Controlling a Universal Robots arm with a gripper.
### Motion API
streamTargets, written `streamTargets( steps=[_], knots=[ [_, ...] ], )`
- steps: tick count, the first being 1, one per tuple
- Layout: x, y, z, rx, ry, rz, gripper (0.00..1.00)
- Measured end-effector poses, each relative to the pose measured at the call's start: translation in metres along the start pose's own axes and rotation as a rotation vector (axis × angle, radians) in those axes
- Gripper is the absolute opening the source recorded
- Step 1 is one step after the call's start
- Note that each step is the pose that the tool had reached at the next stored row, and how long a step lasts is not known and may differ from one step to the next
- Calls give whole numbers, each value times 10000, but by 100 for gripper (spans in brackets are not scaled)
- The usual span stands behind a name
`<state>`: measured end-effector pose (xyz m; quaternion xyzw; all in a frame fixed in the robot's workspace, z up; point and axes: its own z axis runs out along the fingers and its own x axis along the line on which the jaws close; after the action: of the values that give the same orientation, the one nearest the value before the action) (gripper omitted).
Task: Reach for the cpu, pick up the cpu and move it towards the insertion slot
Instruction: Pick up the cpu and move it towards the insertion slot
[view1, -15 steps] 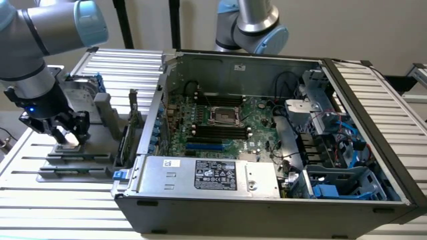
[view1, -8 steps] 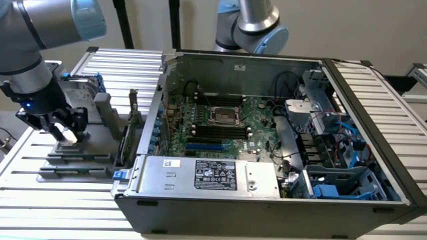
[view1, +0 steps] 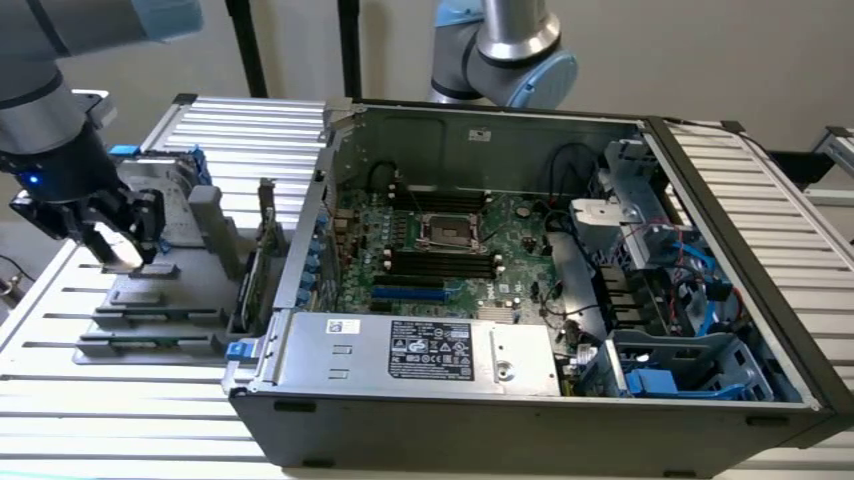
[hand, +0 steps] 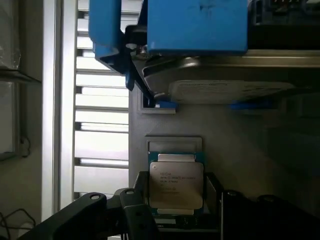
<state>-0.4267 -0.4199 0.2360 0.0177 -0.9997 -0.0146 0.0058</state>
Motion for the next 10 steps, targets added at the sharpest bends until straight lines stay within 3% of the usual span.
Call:
streamTargets(
  steps=[10],
  knots=[
    [-35,5,-454,0,0,-1,55]
  ],
)
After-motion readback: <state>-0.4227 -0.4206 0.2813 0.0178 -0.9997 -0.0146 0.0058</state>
